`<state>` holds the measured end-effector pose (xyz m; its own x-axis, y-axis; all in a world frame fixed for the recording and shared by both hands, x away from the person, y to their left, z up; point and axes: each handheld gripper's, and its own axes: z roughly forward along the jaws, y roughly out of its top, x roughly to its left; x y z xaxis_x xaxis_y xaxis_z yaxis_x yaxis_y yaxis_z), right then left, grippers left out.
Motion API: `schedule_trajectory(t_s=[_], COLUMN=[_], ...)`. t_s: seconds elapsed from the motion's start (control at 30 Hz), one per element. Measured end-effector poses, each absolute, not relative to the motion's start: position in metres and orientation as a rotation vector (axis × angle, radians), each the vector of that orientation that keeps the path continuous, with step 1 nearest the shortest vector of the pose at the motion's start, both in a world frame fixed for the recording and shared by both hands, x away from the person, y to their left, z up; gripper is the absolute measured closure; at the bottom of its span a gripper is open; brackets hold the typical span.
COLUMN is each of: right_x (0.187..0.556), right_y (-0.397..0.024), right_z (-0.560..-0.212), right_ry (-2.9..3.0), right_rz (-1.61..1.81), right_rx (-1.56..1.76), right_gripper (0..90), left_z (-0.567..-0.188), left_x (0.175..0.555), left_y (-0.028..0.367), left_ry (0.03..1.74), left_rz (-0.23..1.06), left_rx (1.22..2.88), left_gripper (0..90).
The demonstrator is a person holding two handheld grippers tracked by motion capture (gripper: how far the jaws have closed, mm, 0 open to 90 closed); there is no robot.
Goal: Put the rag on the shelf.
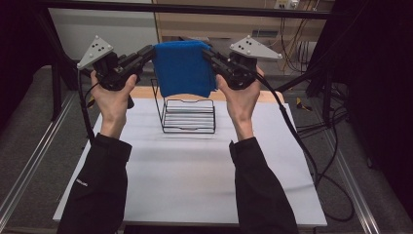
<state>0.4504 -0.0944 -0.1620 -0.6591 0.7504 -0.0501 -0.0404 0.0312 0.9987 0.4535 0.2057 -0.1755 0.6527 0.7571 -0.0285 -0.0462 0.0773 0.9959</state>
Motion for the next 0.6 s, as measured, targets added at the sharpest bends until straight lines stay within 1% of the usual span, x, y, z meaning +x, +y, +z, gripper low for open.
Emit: schedule_trajectory(t_s=[0.4, 0.6], right_x=[0.466, 0.479], right_y=[-0.091, -0.093], right_z=[-0.148, -0.144], right_ry=[1.693, 1.685], right_rz=[1.687, 1.678], right_rx=[0.704, 0.705], right_gripper=[84.0, 84.0], left_z=[-0.163, -0.156], left_x=[0.477, 0.488], left_y=[0.206, 0.202], left_ry=[0.661, 0.662], left_rz=[0.686, 0.716], left_rx=[1.36, 1.367], left_gripper=[86.1, 86.1])
